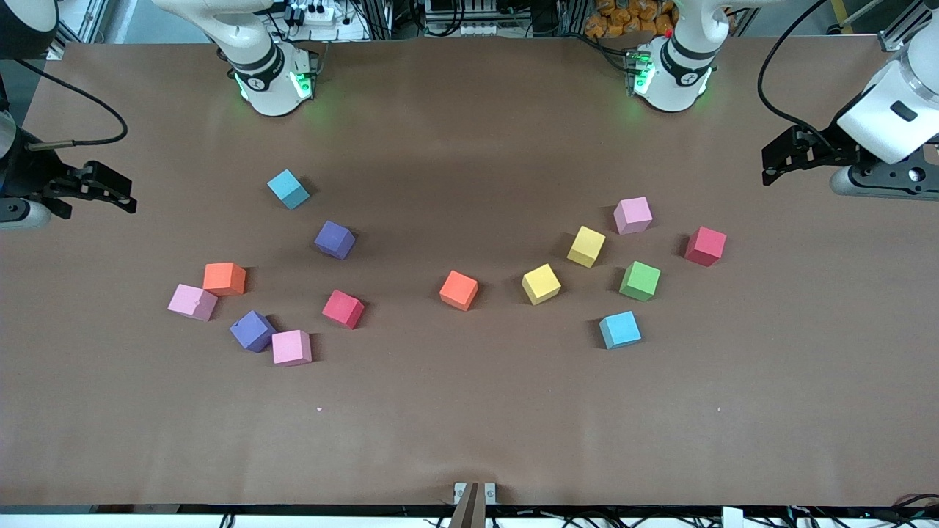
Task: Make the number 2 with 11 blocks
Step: 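Reach the left gripper down to a yellow cube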
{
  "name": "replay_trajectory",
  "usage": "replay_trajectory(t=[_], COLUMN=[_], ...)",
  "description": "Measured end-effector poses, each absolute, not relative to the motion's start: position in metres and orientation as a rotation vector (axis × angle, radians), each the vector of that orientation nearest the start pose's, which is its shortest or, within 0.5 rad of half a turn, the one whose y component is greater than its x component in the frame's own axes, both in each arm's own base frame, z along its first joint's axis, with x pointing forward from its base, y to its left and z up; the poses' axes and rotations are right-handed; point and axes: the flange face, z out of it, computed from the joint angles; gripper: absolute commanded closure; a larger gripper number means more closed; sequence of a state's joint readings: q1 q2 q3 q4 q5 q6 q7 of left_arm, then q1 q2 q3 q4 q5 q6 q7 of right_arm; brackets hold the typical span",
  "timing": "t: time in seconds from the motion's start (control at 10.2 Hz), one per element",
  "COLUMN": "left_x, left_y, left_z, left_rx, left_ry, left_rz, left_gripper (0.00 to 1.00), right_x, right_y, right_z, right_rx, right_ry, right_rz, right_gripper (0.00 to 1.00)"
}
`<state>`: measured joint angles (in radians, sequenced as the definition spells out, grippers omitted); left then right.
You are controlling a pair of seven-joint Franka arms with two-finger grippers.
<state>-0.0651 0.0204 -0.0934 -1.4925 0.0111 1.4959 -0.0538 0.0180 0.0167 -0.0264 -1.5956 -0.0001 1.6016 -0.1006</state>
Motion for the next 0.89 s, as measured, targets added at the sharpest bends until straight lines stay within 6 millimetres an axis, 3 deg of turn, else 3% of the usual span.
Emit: replay_trajectory(t=[0.3, 0.49, 0.69, 0.89], left_x=[0.547, 0.548, 0.561, 0.585], left_y=[-0.085, -0.086, -0.094, -0.124], left_z=[0.646, 0.64, 0.61, 0.555], left_rx=[-3.127, -3.125, -3.123, -3.123], left_ry=[0.165, 0.166, 0.143, 0.092], left_rz=[0.017, 0.039, 0.117, 0.167], left_gripper=[0.0, 0.0, 0.0, 0.0], right_x=[0.561, 0.561, 0.561, 0.56], right_y=[-0.023, -0.022, -0.019, -0.015], right_z=[0.606, 0.606, 0.608, 0.608], right_rx=[-3.136, -3.135, -3.133, -3.132], right_ry=[-0.179, -0.196, -0.216, -0.232], right_rz=[0.016, 0.019, 0.017, 0.019], right_gripper=[0.0, 0.0, 0.0, 0.0])
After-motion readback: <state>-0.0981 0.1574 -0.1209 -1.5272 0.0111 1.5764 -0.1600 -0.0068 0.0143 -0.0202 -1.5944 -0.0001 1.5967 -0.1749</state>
